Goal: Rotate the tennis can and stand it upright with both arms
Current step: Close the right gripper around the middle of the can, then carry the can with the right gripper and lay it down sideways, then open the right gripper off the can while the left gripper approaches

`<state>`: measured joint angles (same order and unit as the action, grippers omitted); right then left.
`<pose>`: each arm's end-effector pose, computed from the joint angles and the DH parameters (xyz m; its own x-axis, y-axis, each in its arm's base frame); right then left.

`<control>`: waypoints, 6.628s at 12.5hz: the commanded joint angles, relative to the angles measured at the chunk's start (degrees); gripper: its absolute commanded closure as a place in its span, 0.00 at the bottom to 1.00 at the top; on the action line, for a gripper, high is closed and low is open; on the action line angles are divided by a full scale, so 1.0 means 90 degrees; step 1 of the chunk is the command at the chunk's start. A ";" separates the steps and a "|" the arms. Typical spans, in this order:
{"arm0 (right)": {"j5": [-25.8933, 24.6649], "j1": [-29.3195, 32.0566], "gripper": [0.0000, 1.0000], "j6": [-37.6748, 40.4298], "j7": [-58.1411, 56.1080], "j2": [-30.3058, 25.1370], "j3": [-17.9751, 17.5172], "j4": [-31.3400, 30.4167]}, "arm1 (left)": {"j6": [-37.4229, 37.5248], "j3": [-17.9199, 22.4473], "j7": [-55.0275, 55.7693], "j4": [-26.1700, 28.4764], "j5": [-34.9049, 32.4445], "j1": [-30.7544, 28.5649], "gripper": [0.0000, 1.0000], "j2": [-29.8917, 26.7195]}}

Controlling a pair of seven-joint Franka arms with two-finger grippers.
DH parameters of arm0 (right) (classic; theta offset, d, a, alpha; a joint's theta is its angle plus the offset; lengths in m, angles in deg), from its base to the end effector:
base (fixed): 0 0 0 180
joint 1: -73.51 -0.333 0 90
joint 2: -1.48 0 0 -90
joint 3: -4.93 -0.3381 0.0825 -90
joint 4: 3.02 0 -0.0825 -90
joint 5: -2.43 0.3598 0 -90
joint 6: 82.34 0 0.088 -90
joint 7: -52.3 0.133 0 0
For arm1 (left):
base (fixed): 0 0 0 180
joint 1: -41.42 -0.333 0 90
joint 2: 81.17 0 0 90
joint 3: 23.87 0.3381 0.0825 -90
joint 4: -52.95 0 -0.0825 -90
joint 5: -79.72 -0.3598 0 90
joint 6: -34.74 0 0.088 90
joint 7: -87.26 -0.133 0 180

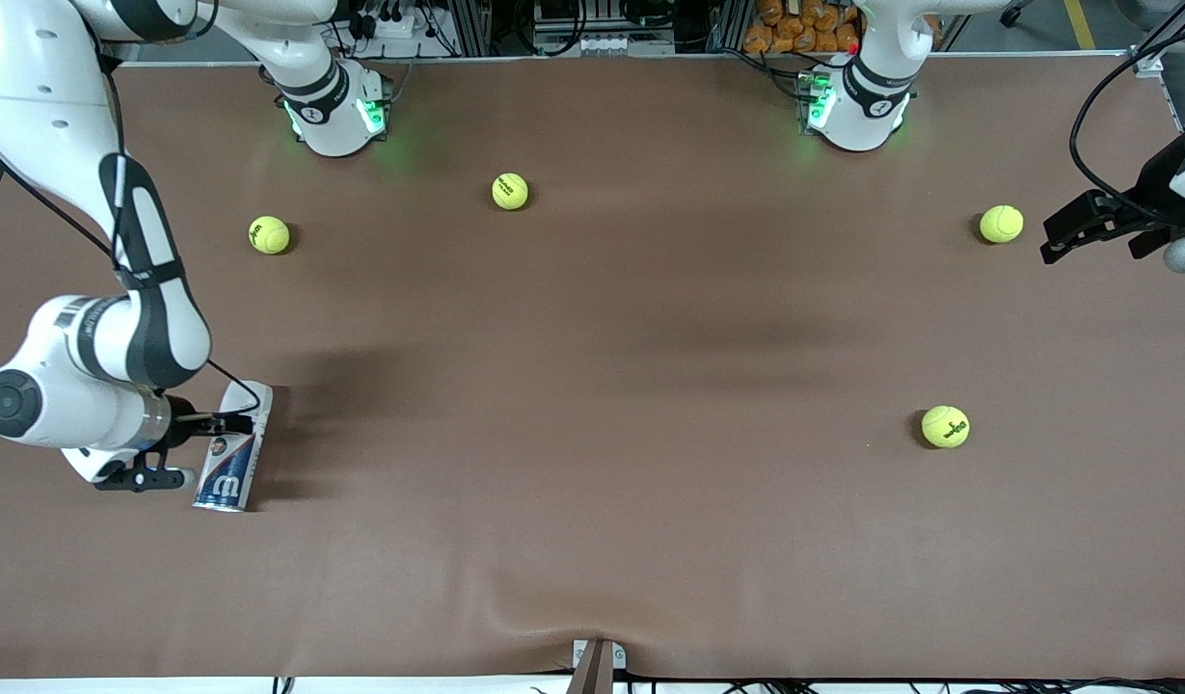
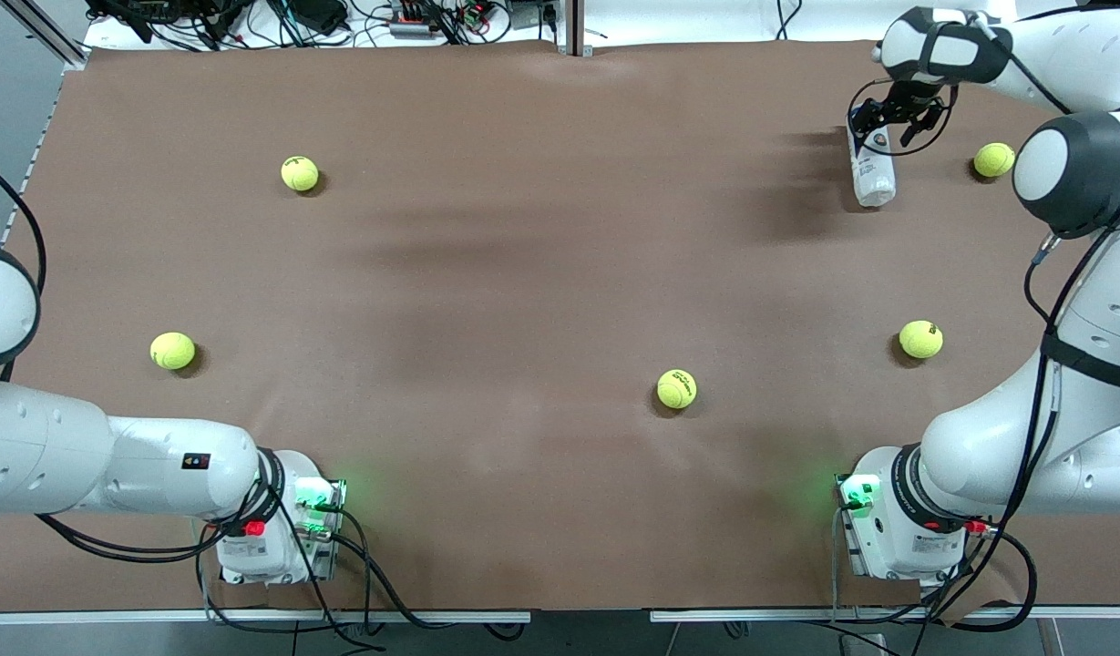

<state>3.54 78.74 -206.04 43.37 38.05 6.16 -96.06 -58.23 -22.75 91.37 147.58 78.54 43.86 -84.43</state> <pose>0.6674 -0.0726 0.2483 0.9942 0.0358 -0.1012 0.0342 -0.9993 -0.0181 0.5164 -0.0090 0.6186 0.9984 0.0476 0.0292 0.0481 -0.9987 -0.0174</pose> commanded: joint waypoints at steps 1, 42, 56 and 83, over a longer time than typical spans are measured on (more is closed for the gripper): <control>0.0032 -0.0014 0.00 -0.0424 -0.0268 0.0321 -0.0010 0.0073 | 0.0115 -0.0046 -0.0095 -0.0046 -0.0064 -0.0036 0.00 0.0010; 0.0003 -0.0043 0.11 0.0188 -0.1117 0.0439 -0.0039 0.0658 | 0.0183 -0.0720 -0.0037 -0.0183 -0.0112 -0.0613 0.00 0.0176; -0.0143 -0.3057 0.41 0.0367 -0.1098 -0.0655 -0.0019 0.0767 | 0.0232 -0.0729 -0.0046 -0.0173 -0.0073 -0.0622 0.00 0.0176; -0.0320 -0.5620 0.00 -0.3210 -0.4233 0.1075 -0.0321 0.0767 | 0.0349 -0.0768 -0.0056 -0.0388 0.0714 -0.0574 0.00 0.1094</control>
<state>-0.01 27.63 -237.43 7.40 50.72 4.52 -88.21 -56.25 -29.28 91.36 146.05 81.19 38.89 -76.40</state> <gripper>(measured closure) 0.000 0.000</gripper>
